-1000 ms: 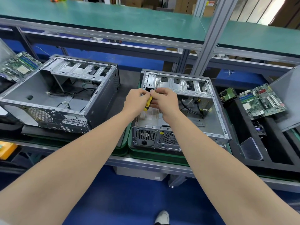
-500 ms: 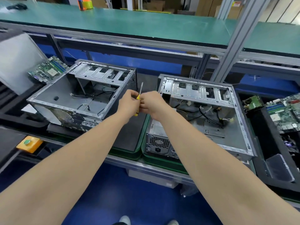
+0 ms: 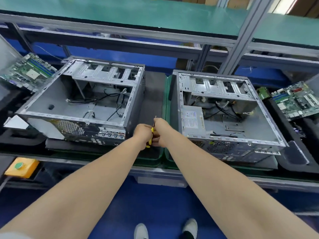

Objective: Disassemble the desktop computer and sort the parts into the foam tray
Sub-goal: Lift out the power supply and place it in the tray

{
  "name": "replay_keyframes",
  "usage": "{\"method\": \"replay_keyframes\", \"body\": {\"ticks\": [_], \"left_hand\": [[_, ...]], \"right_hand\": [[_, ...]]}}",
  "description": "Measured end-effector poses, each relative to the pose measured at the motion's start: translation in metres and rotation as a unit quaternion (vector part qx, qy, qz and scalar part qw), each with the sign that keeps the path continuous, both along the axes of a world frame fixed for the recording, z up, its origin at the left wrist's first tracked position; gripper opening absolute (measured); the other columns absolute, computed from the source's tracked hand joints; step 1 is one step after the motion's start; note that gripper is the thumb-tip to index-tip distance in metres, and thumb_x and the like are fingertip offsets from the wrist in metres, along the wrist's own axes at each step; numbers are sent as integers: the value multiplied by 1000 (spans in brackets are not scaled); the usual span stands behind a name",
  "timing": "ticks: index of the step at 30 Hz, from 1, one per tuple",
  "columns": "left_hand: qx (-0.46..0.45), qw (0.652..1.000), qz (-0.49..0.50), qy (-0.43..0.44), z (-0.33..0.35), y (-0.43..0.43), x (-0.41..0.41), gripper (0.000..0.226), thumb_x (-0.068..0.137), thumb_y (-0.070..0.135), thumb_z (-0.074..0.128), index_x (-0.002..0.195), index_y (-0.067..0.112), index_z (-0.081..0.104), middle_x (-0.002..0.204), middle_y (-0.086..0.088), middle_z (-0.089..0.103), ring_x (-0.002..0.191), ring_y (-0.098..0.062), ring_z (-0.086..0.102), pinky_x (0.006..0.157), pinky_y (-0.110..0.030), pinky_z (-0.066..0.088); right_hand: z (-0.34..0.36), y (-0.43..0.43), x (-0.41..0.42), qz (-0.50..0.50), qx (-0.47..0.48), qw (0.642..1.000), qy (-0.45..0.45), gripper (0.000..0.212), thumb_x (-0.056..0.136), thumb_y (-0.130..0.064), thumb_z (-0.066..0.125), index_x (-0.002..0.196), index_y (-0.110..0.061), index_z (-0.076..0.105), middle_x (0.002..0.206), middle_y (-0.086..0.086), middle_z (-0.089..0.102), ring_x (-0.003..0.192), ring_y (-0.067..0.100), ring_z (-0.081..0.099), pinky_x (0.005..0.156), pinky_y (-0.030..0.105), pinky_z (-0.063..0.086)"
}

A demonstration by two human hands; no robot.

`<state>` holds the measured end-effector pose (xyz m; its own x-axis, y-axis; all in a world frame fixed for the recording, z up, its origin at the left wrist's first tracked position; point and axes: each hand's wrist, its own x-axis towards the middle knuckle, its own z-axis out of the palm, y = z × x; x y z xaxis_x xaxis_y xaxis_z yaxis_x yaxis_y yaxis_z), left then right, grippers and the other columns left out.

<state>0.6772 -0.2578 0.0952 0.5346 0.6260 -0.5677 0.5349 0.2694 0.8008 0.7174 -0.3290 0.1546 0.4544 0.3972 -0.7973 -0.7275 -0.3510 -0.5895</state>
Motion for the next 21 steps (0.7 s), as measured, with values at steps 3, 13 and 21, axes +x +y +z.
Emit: {"method": "replay_keyframes", "body": {"ticks": [3, 13, 21], "left_hand": [[45, 999, -30, 7, -8, 7, -3, 39, 98, 4, 41, 118, 14, 72, 109, -13, 71, 94, -31, 68, 80, -40, 59], [77, 994, -66, -26, 2, 9, 0, 30, 97, 9, 46, 88, 22, 71, 98, -2, 70, 90, -25, 62, 71, -30, 48], [108, 987, -68, -97, 56, -21, 45, 33, 98, 34, 47, 127, 25, 60, 124, -1, 65, 85, -13, 56, 60, -28, 37]], "right_hand": [[-18, -4, -4, -6, -33, 999, -42, 45, 109, -44, 46, 136, -10, 58, 106, 7, 64, 97, 27, 62, 84, 38, 52], [-6, 12, -1, 6, -31, 989, -146, 52, 110, -40, 44, 153, -12, 48, 145, 10, 57, 122, 26, 56, 106, 41, 46], [55, -23, 58, -26, -18, 868, -496, 30, 97, -25, 55, 88, -11, 80, 97, 1, 80, 101, 24, 72, 97, 46, 55]]}}
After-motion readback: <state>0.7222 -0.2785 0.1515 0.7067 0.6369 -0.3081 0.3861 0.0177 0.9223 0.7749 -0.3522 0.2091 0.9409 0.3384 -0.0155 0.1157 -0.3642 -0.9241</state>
